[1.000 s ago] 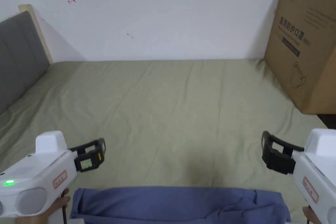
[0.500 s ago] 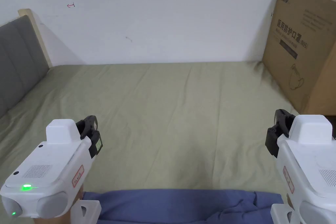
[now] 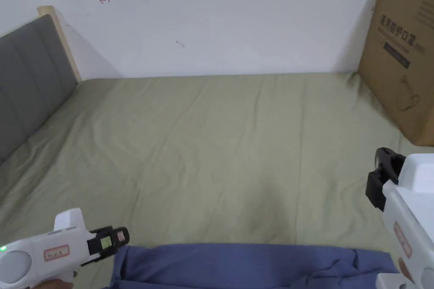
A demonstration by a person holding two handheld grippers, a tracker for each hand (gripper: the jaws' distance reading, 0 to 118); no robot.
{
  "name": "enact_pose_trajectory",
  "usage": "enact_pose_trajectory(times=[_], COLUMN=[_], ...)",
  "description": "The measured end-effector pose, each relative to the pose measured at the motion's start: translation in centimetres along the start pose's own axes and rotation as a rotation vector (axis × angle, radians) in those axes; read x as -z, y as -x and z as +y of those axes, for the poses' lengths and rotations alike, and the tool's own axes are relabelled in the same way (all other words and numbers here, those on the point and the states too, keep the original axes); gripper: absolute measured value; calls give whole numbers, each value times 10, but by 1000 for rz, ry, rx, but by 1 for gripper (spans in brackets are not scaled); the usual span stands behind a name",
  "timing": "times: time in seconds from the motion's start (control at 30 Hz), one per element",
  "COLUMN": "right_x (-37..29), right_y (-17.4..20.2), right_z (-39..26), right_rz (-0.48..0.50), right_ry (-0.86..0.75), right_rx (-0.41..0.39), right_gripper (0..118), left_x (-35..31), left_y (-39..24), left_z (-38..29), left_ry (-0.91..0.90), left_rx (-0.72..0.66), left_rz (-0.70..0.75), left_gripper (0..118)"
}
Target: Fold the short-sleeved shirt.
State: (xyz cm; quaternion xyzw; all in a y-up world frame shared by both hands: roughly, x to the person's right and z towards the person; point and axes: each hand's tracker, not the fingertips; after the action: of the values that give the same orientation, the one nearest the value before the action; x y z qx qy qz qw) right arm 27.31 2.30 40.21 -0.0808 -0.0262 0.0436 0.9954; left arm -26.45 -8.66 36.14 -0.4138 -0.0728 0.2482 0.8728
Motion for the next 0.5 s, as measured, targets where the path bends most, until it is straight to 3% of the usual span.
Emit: enact_pose_trajectory(times=[0.1,0.23,0.3,0.33,0.4,0.43,0.47,0.5], right_x=[4,11,6,7,13,15,16,17], right_y=[5,10,24,26,23,23,24,24], right_z=[-4,-9,-5,-6,-10,-12,-12,-13], right_rz=[4,3,2,1,4,4,3,1], right_ry=[15,39,49,58,74,80,87,90], right_rx=[-14,-20,-25,-31,-34,-35,-37,-38], right_gripper=[1,1,1,1,1,1,1,1], left_x=[9,21,29,42,56,65,67,73], left_y=[37,26,2,65,61,52,80,74], left_z=[-10,-19,-37,-16,-23,-25,-17,-23], left_ry=[45,119,145,154,172,167,179,191], left_rx=[12,-55,-82,-94,-129,-112,-108,-98], left_rz=[-7,-36,-45,-52,-80,-91,-86,-77], left_gripper=[0,0,12,23,72,87,95,95])
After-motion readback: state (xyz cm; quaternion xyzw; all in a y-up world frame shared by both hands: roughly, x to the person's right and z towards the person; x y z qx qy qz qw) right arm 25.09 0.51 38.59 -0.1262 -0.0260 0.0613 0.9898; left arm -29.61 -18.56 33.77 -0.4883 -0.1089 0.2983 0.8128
